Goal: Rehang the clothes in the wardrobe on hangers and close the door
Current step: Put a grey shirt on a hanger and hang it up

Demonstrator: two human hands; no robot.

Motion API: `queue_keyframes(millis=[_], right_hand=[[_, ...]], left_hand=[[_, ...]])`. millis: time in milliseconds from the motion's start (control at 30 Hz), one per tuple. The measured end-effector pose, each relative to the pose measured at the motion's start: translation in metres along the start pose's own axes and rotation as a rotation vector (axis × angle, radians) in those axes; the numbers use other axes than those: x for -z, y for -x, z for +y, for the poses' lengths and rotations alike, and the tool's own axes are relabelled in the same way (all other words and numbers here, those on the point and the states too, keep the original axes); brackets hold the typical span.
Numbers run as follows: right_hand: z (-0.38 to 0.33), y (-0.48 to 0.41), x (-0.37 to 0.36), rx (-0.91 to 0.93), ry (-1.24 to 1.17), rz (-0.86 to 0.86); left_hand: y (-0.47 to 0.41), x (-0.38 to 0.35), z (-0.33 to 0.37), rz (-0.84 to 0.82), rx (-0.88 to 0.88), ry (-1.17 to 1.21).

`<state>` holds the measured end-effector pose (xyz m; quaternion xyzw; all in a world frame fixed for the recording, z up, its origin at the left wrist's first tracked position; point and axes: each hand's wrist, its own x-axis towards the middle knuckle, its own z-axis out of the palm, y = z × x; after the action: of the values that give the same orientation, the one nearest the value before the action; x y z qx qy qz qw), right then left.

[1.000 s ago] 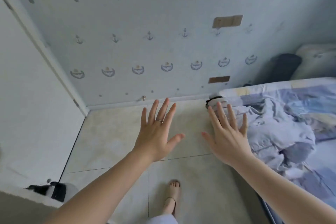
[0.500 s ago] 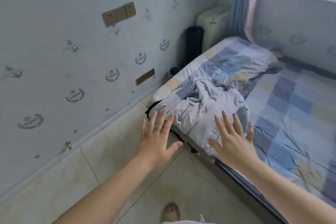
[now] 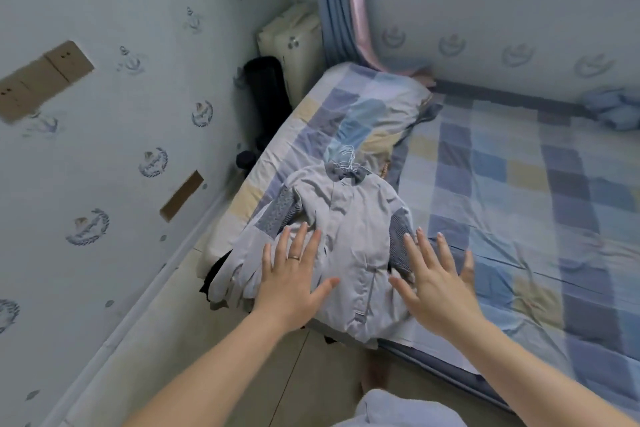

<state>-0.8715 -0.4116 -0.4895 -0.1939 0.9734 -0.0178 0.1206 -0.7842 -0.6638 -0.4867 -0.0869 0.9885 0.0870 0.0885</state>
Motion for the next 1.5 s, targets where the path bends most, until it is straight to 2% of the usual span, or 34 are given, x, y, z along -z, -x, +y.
queue_keyframes(millis=[200, 433, 700, 900, 1033, 1300, 1500], right_hand=[[0.029, -0.09, 0.013, -0.006, -0.039, -0.028], [0.036, -0.174, -0.006, -0.046, -0.061, -0.153], [0.019, -0.268, -0.059, -0.172, -0.051, -0.282], [0.003, -0.351, -0.141, -0.267, -0.072, -0.349], [-0.002, -0.419, -0.204, -0.263, -0.095, -0.365], [0.005, -0.557, -0.292, -0.325, -0.154, -0.276], [0.018, -0.606, -0.31, -0.395, -0.213, -0.235]], left_hand=[[-0.099, 0.002, 0.006, -0.071, 0.054, 0.04], [-0.195, -0.024, -0.006, -0.128, 0.07, 0.045], [-0.303, -0.069, -0.063, -0.312, 0.023, 0.067], [-0.404, -0.153, -0.116, -0.399, -0.041, 0.035], [-0.481, -0.208, -0.147, -0.362, -0.097, -0.002], [-0.603, -0.262, -0.174, -0.133, -0.162, -0.083], [-0.642, -0.274, -0.172, -0.133, -0.025, -0.069]])
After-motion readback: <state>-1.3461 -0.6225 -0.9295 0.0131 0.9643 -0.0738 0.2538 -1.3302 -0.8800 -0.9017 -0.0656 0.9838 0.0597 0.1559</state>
